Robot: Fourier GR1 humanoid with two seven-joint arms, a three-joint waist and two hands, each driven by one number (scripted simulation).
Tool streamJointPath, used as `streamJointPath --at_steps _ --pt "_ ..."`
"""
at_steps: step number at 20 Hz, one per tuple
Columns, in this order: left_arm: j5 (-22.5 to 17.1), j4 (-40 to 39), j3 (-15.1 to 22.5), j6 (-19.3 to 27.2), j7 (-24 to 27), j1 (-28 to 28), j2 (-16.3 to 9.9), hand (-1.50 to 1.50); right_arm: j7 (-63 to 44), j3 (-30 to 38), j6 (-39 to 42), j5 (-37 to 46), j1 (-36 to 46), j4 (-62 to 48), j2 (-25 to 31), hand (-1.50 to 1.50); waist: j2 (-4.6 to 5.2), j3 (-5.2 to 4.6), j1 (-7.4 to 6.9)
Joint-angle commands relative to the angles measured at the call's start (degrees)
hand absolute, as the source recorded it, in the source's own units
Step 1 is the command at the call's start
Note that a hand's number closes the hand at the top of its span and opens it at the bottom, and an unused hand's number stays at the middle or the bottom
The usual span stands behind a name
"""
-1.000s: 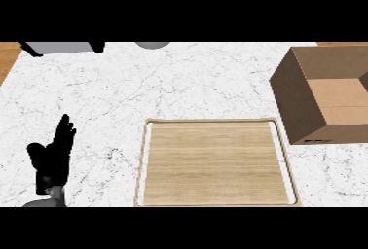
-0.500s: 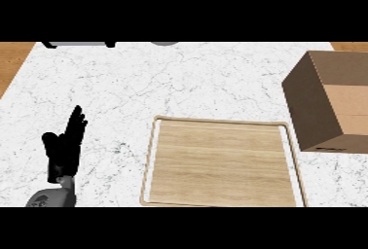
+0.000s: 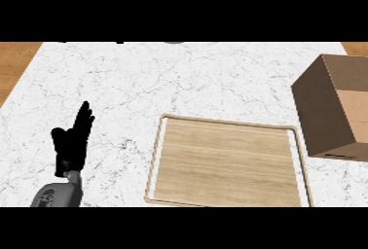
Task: Pick the croissant from the tray and place it in the cardboard box
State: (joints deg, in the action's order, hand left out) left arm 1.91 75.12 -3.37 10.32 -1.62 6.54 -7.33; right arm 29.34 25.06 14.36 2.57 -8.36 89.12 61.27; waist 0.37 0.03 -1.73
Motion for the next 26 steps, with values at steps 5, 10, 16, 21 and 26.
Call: streamJointPath --at_steps 5,10,16,21,26 --pt "0.21 -0.41 0.9 -0.26 -2.95 3.58 0.77 0.0 3.56 -14.11 -2.83 9.25 23.5 -22.7 -4.0 1.5 0.42 0.09 -1.63" --pt "1.54 -2.96 0.64 0.66 1.84 2.47 1.1 0.0 -0.57 -19.92 -6.72 17.43 33.44 -31.91 -10.59 1.5 0.29 0.02 -0.99" --pt "-0.16 2.73 -0.84 -0.51 -2.27 0.32 -1.15 0.0 9.49 -19.8 -2.33 18.32 38.29 -49.98 -13.72 -1.5 0.23 0.12 -0.94" --pt "0.97 -0.91 0.56 0.32 -0.02 1.51 1.27 0.0 16.13 -17.32 3.44 14.6 45.03 -57.06 -16.64 -1.5 0.39 0.12 -0.48" --pt "-0.4 -0.35 -0.87 -1.14 -0.16 0.19 -0.27 0.0 19.22 -10.52 19.03 4.95 46.39 -62.49 -12.36 -1.5 0.25 0.13 0.1"
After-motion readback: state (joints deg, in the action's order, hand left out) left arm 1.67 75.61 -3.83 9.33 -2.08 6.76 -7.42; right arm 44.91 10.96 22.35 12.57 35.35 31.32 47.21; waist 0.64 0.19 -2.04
